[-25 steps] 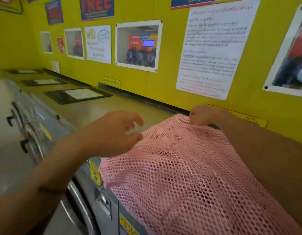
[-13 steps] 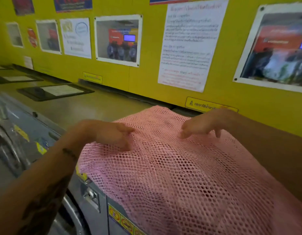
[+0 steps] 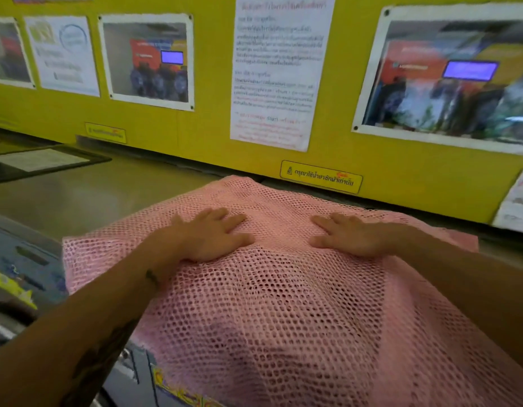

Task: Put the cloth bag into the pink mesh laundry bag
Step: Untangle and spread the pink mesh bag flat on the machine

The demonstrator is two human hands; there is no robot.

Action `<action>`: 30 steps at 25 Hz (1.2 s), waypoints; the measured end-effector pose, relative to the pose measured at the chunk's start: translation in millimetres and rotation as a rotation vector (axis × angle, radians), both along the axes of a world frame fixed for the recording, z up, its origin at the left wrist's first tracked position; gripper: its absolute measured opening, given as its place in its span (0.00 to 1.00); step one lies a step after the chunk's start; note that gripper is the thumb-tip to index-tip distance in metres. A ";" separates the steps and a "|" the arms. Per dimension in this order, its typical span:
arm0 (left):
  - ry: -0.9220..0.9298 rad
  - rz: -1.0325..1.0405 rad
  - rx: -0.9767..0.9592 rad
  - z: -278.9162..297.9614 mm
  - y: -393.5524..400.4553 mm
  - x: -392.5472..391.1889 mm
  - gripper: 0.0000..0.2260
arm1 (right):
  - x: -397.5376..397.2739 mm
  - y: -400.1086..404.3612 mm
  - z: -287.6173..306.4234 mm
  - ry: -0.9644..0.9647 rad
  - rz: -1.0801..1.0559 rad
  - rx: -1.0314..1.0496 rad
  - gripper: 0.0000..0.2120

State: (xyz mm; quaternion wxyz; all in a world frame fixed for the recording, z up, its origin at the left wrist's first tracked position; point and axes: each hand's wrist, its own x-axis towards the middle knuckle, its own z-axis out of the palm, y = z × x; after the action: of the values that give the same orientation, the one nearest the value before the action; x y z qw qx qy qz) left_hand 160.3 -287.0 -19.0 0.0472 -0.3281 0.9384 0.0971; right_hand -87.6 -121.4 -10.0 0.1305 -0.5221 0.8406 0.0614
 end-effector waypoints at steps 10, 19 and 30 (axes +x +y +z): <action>0.714 -0.217 0.019 55.1 117.3 -22.5 0.12 | -32.3 97.0 74.2 0.122 0.059 -0.208 0.23; 0.061 -0.318 0.086 45.3 298.7 -68.2 0.43 | -65.2 184.2 73.3 0.248 0.161 -0.012 0.37; 0.394 -0.096 0.064 28.0 348.7 -92.7 0.31 | -71.5 204.8 40.2 0.310 0.367 -0.167 0.35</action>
State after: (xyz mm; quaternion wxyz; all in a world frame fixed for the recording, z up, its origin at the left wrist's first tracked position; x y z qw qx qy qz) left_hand 67.6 61.7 9.0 -0.1224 -0.2559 0.9405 0.1869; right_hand -159.1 83.4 30.2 -0.0570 -0.6591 0.7440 0.0938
